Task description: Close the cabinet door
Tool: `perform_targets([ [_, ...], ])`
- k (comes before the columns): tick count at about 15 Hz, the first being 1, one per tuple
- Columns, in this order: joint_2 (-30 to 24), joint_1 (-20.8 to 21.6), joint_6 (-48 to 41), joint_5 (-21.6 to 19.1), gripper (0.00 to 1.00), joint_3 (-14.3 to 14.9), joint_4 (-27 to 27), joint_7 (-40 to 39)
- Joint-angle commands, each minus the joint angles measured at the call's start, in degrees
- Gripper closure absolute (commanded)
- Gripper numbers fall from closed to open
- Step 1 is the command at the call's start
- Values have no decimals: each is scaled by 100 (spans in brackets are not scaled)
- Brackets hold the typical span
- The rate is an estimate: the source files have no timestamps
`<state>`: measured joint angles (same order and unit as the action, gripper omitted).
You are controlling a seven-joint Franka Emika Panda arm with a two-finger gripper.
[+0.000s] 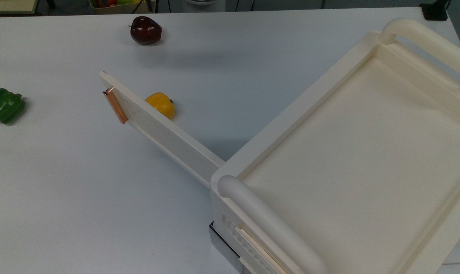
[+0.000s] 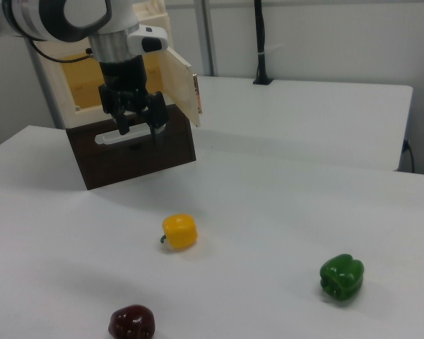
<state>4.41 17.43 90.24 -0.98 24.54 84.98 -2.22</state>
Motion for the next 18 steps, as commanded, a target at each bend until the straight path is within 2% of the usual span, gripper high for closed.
perform_targets([
  [1, -177, -63, -295, 37, 0, 7, 89, -190],
  [11, -204, -47, -472, -16, 0, 7, 98, -235],
  [17, -213, -38, -841, -166, 0, 95, 89, -893],
  [18, -221, -38, -876, -174, 8, 95, 89, -946],
])
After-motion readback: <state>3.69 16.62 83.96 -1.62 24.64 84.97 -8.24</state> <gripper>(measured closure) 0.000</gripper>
